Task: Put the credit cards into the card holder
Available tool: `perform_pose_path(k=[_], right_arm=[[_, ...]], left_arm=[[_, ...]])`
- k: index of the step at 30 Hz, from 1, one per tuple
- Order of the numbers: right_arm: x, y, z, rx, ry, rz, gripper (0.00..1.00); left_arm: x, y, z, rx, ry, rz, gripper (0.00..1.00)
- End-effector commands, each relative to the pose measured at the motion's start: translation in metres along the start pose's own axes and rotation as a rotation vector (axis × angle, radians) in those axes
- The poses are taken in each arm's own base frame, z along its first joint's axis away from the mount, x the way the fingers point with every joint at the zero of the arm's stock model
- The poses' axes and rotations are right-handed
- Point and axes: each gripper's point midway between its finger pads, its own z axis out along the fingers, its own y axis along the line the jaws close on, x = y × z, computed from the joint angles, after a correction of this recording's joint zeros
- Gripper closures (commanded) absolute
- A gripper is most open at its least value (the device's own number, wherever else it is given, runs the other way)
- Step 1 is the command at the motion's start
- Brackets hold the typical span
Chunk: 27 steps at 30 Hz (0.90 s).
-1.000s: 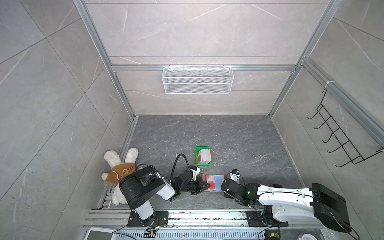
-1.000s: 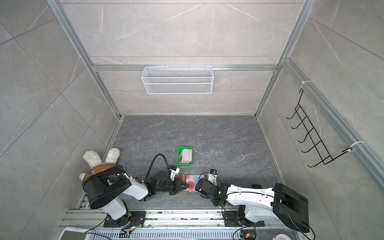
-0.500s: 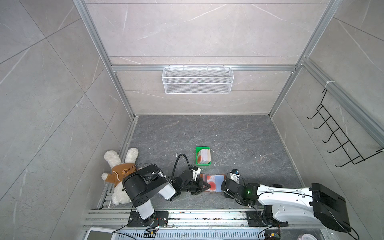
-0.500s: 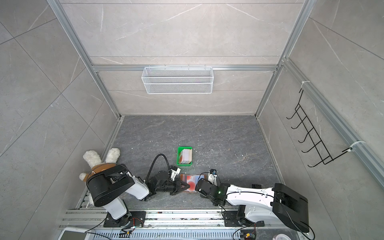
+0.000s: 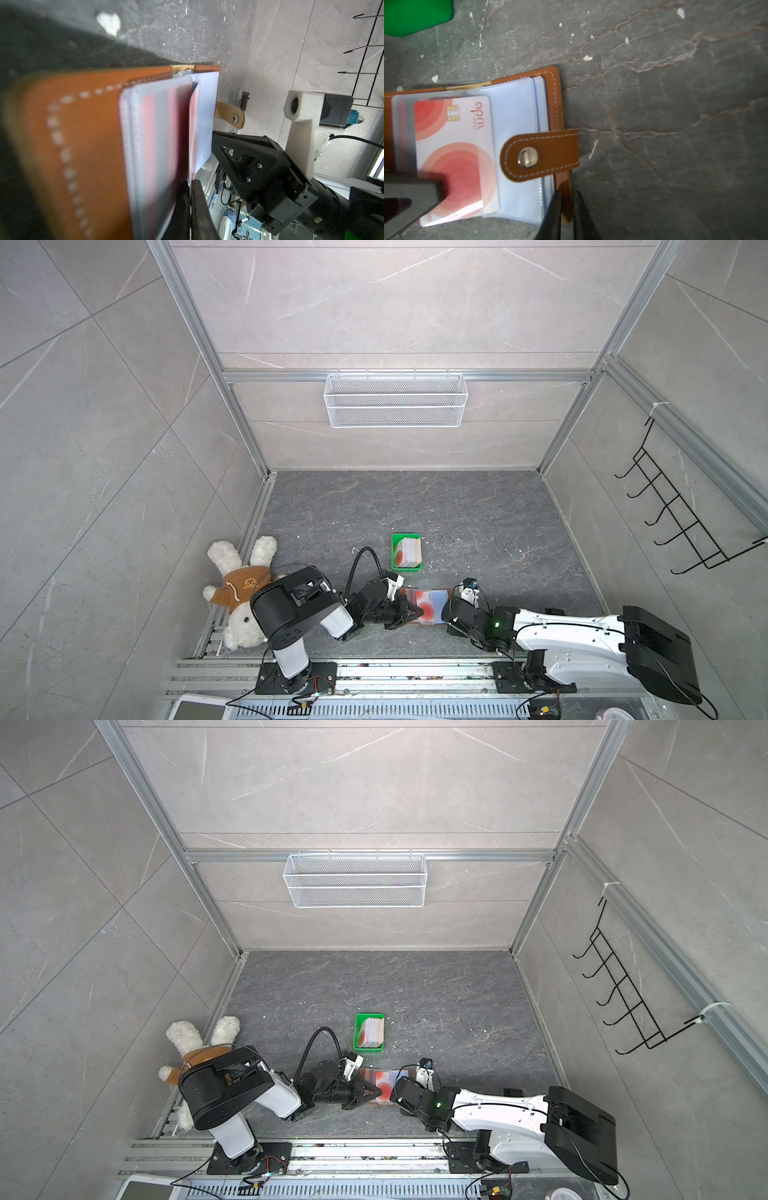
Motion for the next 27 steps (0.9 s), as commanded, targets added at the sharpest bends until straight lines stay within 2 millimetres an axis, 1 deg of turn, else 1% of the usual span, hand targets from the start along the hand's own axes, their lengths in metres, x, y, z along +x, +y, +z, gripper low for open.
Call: perform_pose_path(k=[1,9,14,22,27], right_arm=[[0.004,-0.012,0.003,0.05,0.013,-0.009,0.85],[0.004,-0.012,0.002,0.047,0.014,-0.008,0.85],[0.004,-0.012,0.002,0.048,0.013,-0.006,0.85],[0.003,-0.012,0.002,0.046,0.01,-0.004,0.85],[0.003,-0.012,0.002,0.047,0.01,-0.006,0.85]], left_arm=[[-0.001,-0.001,0.005,0.004,0.011,-0.013,0.97],[0.0,0.002,0.008,-0.013,0.021,-0.027,0.93],[0.001,0.008,0.007,-0.038,0.025,-0.043,0.91],[0.003,0.023,0.002,-0.147,0.025,-0.057,0.85],[0.003,0.026,-0.001,-0.202,0.036,-0.053,0.8]])
